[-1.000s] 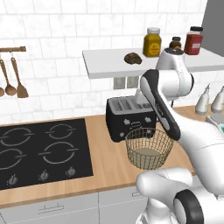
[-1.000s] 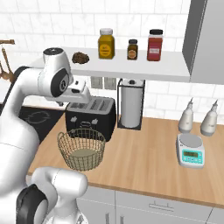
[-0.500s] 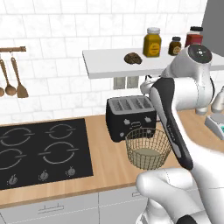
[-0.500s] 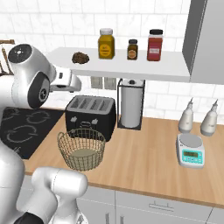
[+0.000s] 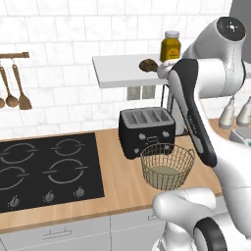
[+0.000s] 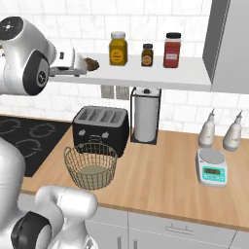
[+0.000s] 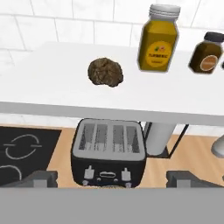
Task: Open the cabinet, pick up the bread from the cabinet and place it in the basket. Then move the basket to the dining counter.
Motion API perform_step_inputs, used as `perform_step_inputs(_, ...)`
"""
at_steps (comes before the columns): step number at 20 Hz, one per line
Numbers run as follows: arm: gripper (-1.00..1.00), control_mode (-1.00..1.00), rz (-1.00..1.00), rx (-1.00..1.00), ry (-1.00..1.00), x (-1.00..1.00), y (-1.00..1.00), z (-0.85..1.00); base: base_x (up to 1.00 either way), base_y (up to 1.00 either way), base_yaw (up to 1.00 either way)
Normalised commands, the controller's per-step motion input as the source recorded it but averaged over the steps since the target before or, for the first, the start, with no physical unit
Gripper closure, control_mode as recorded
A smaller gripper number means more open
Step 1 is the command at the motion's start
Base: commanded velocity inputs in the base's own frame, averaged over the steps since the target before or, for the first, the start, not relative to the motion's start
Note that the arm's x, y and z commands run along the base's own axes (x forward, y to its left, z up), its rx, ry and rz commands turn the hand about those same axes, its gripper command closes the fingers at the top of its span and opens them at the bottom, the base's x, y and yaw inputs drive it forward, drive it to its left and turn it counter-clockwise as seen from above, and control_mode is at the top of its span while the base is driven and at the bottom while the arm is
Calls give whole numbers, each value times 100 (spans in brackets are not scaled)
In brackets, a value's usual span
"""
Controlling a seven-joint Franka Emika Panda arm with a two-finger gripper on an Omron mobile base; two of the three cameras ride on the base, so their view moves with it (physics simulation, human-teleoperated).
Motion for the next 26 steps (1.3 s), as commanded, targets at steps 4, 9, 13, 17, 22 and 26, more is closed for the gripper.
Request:
perform_step_inputs(4,-100,-100,0,0,-12,33,34,50,0,0,0)
perform_step_inputs(9,-100,-100,0,1,-31,14,0,-9,0,0,0)
perform_step_inputs(13,-100,-100,-4,2,-11,17,0,0,0,0,0)
perform_step_inputs(17,-100,-100,-2,6,0,49,-7,5,0,0,0)
perform_step_inputs(22,-100,-100,0,13,9,48,-7,30,0,0,0)
perform_step_inputs(26,-100,-100,0,9,0,10,-1,-38,0,0,0)
